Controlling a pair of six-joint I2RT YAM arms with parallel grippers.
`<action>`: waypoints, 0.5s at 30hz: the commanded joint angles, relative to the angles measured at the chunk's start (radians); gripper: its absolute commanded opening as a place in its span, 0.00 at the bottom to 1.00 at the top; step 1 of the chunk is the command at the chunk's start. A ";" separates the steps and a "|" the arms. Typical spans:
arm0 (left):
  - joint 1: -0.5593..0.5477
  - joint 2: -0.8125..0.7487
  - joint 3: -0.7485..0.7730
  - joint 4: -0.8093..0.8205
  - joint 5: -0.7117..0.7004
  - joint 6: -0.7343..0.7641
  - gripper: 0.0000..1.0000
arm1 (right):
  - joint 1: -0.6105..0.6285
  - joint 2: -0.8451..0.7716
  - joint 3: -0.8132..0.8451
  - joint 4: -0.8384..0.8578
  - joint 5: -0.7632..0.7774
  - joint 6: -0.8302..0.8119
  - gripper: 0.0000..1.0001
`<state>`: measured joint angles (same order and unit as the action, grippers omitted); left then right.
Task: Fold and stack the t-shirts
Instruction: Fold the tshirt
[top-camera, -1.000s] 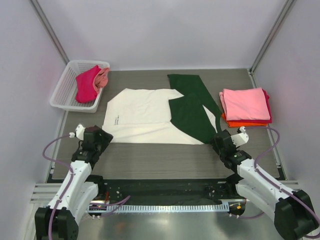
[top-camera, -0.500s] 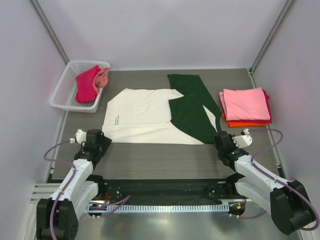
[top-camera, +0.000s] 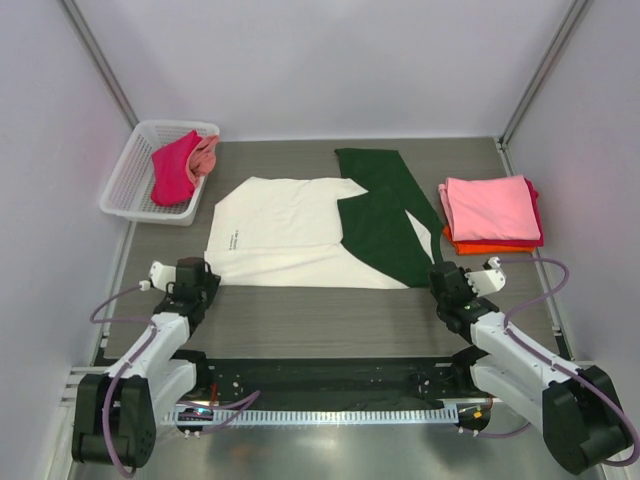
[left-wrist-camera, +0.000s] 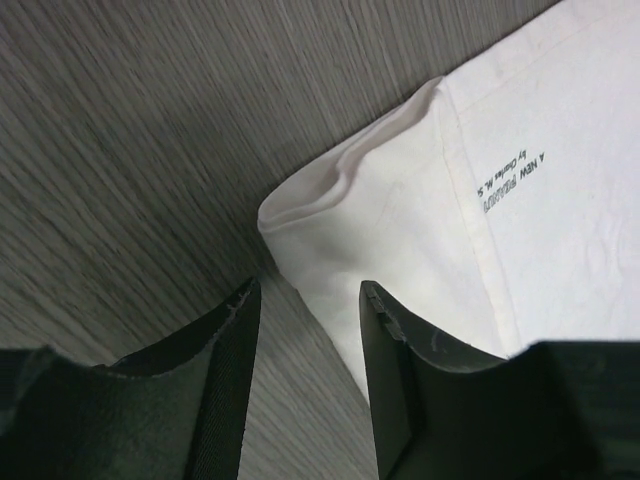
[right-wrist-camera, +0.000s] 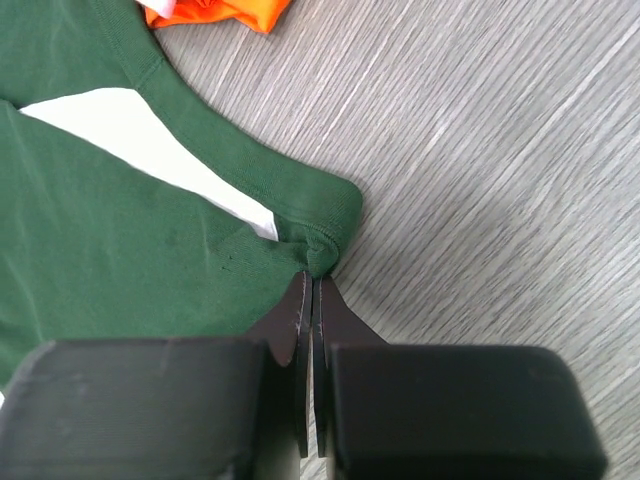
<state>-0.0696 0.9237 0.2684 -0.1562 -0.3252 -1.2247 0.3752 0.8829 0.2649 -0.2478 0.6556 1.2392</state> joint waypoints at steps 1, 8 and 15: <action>0.007 0.052 -0.012 0.055 -0.061 -0.029 0.45 | -0.007 -0.019 0.004 0.033 0.041 0.002 0.05; 0.007 0.148 -0.021 0.152 -0.064 -0.053 0.20 | -0.005 -0.009 0.000 0.039 0.003 0.005 0.41; 0.007 0.192 -0.004 0.159 -0.067 -0.039 0.00 | -0.009 -0.050 0.002 -0.021 0.024 0.035 0.01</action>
<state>-0.0689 1.1061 0.2710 0.0452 -0.3653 -1.2758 0.3706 0.8734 0.2634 -0.2481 0.6258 1.2419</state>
